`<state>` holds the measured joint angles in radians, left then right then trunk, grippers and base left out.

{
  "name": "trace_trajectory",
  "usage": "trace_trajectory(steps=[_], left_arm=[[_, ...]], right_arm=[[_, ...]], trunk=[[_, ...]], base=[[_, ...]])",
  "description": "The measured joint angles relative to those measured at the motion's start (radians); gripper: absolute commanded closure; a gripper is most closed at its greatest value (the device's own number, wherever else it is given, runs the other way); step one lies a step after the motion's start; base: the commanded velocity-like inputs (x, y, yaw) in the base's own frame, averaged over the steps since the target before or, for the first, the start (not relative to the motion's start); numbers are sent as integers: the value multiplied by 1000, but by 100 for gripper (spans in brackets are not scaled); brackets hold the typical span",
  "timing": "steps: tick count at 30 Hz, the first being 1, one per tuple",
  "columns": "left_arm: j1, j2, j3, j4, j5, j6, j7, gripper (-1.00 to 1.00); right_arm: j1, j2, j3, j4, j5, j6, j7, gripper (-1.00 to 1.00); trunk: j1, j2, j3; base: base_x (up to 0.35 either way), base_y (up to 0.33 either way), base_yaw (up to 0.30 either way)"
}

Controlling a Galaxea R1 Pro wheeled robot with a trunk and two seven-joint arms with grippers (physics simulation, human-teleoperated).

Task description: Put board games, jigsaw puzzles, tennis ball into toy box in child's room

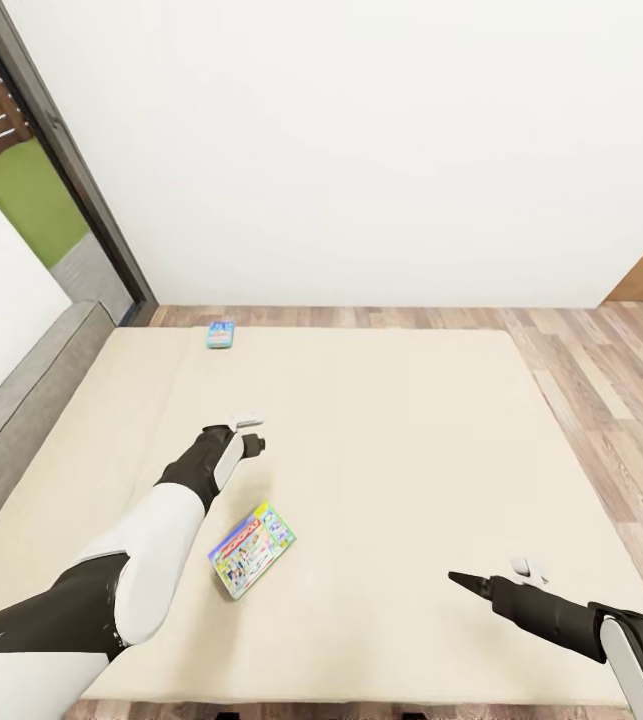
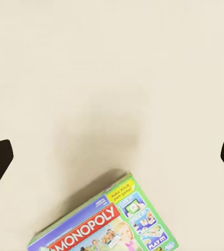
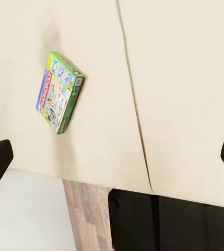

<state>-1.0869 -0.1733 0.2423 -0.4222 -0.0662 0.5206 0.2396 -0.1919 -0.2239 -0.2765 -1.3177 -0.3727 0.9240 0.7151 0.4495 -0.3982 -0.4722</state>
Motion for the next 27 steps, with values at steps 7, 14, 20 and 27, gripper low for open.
trace_trajectory(steps=[7,14,20,27], left_arm=[[0,0,0,-1,-1,-3,0,-100],[0,0,-1,-1,-1,-5,0,-100],[0,0,-2,1,-2,-6,0,-100],[0,0,-3,3,-2,-7,0,-100]], right_arm=[[1,-1,-2,-54,-14,6,43,-100],[26,-28,-20,-174,-15,8,295,-100],[63,-51,-80,-221,-6,3,520,-100],[74,-55,-142,-227,4,1,599,-100]], trunk=[[0,0,-12],[0,0,-23],[0,0,-33],[0,0,-45]], base=[[0,0,0],[0,0,0],[0,0,0],[0,0,0]])
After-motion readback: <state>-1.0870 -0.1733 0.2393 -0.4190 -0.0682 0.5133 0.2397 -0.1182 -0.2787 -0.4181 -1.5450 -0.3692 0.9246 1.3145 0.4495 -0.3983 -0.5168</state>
